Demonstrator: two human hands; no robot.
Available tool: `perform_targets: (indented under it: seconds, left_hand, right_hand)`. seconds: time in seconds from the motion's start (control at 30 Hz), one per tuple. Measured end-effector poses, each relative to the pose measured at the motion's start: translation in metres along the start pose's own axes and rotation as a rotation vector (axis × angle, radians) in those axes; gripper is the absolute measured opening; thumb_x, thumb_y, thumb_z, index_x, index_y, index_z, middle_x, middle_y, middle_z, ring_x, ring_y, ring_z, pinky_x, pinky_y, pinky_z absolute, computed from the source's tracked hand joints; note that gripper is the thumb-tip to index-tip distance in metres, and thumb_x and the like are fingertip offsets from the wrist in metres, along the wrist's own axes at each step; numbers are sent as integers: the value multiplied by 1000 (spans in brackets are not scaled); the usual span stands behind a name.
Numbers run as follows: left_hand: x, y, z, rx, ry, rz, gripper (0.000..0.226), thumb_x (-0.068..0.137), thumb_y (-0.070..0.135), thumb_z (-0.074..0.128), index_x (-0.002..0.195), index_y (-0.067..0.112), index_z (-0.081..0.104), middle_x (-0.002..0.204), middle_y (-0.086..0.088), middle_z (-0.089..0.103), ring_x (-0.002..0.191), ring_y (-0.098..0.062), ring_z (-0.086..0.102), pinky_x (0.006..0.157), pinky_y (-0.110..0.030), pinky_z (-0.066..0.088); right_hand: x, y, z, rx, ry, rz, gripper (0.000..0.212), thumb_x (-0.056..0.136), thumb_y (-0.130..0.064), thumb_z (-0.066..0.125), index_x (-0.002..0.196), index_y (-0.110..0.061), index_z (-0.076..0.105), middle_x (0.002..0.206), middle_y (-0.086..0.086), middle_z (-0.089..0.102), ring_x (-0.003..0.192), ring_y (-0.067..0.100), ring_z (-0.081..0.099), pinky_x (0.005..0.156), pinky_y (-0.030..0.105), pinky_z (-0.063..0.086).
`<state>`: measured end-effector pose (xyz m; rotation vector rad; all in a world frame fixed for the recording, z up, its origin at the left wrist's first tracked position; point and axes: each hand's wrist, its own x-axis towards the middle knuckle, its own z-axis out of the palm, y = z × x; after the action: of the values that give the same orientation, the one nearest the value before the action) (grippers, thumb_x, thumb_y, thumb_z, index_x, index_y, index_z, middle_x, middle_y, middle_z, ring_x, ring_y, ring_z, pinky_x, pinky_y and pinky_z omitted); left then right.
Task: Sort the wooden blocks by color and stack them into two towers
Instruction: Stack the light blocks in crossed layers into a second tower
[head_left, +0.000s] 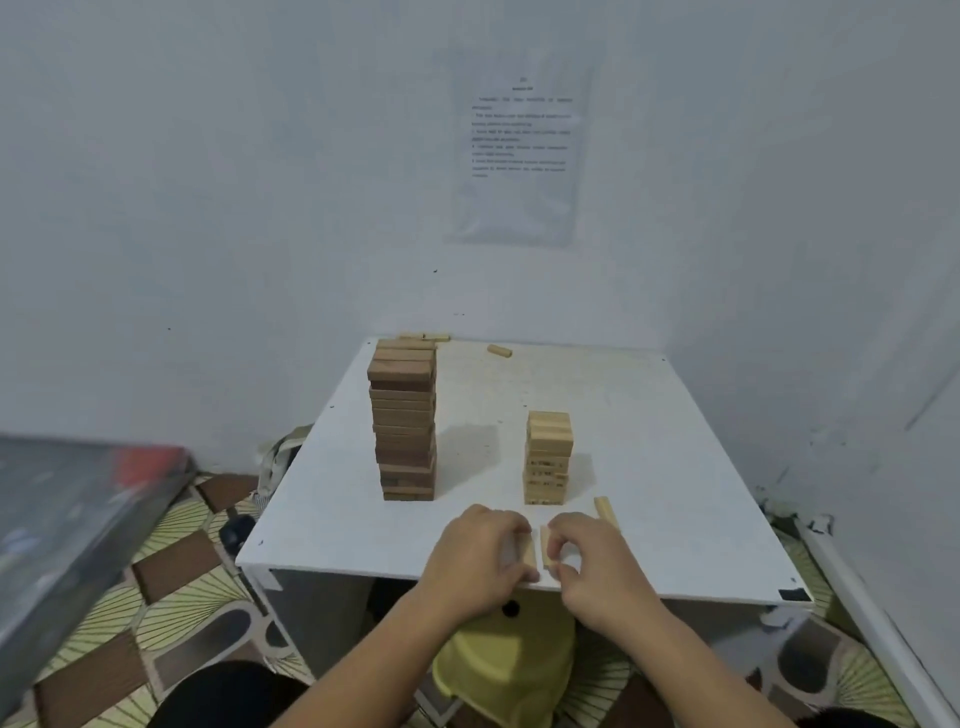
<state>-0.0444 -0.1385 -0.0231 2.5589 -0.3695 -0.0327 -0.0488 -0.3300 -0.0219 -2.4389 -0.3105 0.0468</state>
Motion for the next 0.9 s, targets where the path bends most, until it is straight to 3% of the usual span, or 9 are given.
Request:
perform_targets:
  seconds: [0.13, 0.2, 0.3, 0.4, 0.53, 0.7, 0.83, 0.9]
  left_hand:
    - [10, -7, 6, -35, 8, 42, 50, 83, 57, 74, 127, 37, 62, 122, 15, 62, 117, -7, 47, 103, -34, 42]
    - [12, -11, 10, -70, -1, 20, 54, 81, 58, 76, 130, 40, 60, 126, 17, 57, 120, -7, 44, 106, -33, 38]
    - [12, -18, 17, -128, -13, -26, 59, 79, 61, 75, 131, 48, 53, 130, 21, 49, 125, -10, 42, 110, -34, 37]
    - [10, -21, 20, -154, -20, -43, 61, 80, 63, 73, 135, 52, 49, 134, 21, 47, 128, -12, 40, 111, -36, 37]
    - [8, -21, 20, -166, -9, -30, 61, 81, 64, 72, 136, 54, 48, 137, 22, 46, 130, -13, 38, 112, -37, 38]
    - [8, -20, 19, -204, 18, -33, 68, 80, 60, 76, 141, 49, 47, 134, 30, 49, 132, -6, 38, 113, -33, 35]
    - [8, -22, 21, -185, 13, -9, 68, 80, 63, 72, 141, 48, 47, 130, 32, 52, 131, -4, 38, 113, -33, 35]
    - [8, -25, 22, -192, 12, -10, 69, 79, 65, 71, 141, 49, 47, 131, 32, 52, 131, -4, 39, 113, -32, 36]
  right_hand:
    - [5, 13, 0, 67, 11, -44, 23, 84, -18, 76, 90, -33, 59, 120, -22, 58, 112, 2, 50, 96, 22, 43]
    - [3, 24, -4, 100, 151, -53, 25, 84, -17, 75, 96, -33, 60, 115, -22, 57, 107, 2, 52, 91, 19, 43]
    - [6, 43, -12, -78, 322, 57, 40, 83, -5, 65, 118, -24, 65, 127, -7, 58, 117, 17, 47, 101, 33, 46]
    - [12, 54, -12, -226, 236, 164, 52, 87, -8, 61, 138, -17, 62, 145, -1, 52, 130, 23, 41, 112, 41, 38]
    - [10, 55, -2, -224, 209, 65, 40, 89, -9, 63, 128, -12, 70, 127, 4, 64, 117, 25, 52, 102, 41, 46]
    - [-3, 43, 17, -146, 187, -77, 34, 87, -11, 66, 120, -12, 75, 111, -5, 62, 104, 15, 52, 91, 29, 46]
    - [-2, 38, 19, -73, 155, -81, 21, 88, -15, 72, 108, -15, 79, 105, -12, 55, 102, 9, 49, 89, 23, 41]
    - [1, 37, 17, -44, 139, -71, 18, 87, -15, 74, 104, -16, 80, 113, -15, 54, 109, 8, 49, 95, 24, 42]
